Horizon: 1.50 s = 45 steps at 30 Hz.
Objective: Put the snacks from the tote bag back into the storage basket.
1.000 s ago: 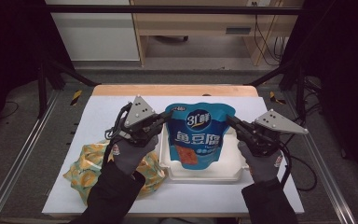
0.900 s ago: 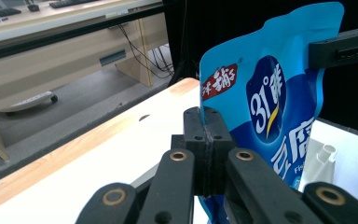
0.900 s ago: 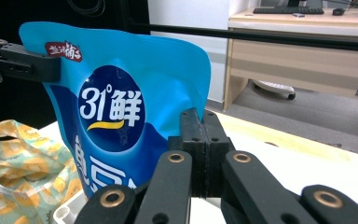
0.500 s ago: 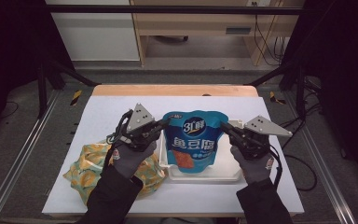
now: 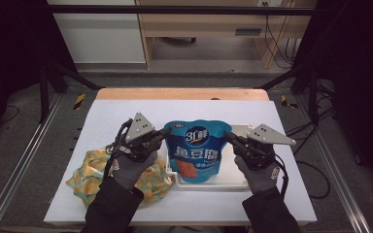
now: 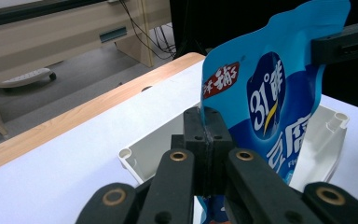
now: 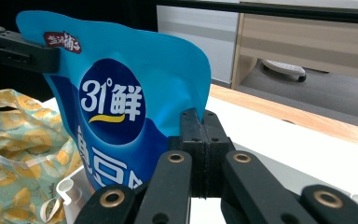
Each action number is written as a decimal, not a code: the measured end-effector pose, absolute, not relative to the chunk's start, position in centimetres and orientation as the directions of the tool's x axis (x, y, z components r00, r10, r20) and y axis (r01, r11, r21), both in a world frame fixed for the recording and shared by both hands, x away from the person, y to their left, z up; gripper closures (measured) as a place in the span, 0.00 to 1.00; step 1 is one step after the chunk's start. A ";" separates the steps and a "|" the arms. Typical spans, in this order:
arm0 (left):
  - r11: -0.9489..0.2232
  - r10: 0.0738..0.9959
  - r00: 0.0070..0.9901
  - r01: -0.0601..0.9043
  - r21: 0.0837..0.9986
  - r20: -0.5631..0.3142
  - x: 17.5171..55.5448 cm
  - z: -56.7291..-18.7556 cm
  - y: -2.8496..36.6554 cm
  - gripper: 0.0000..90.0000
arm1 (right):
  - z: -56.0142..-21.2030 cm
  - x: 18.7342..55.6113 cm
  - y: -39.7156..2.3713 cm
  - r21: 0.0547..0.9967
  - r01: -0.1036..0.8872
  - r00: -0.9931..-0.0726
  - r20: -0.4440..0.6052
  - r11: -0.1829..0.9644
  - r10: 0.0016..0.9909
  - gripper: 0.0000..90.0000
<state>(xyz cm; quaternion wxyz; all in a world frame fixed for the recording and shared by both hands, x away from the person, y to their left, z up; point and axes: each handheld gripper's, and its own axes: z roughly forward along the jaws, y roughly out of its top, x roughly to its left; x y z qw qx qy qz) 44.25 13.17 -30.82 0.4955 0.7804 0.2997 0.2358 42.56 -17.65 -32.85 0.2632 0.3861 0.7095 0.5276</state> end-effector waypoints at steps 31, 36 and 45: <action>-0.288 0.736 0.674 0.226 0.931 0.064 42.1 -31.6 17.6 0.64 | -33.9 41.7 -18.6 0.966 0.235 -0.477 0.015 0.111 0.879 0.47; -0.266 0.772 0.633 0.250 0.931 0.051 42.0 -32.5 20.1 0.56 | -34.2 41.4 -19.6 0.966 0.241 -0.475 0.038 0.089 0.879 0.40; -0.260 0.813 0.580 0.297 0.919 0.042 41.4 -34.6 23.8 0.49 | -34.9 40.6 -21.0 0.965 0.246 -0.460 0.036 0.089 0.887 0.36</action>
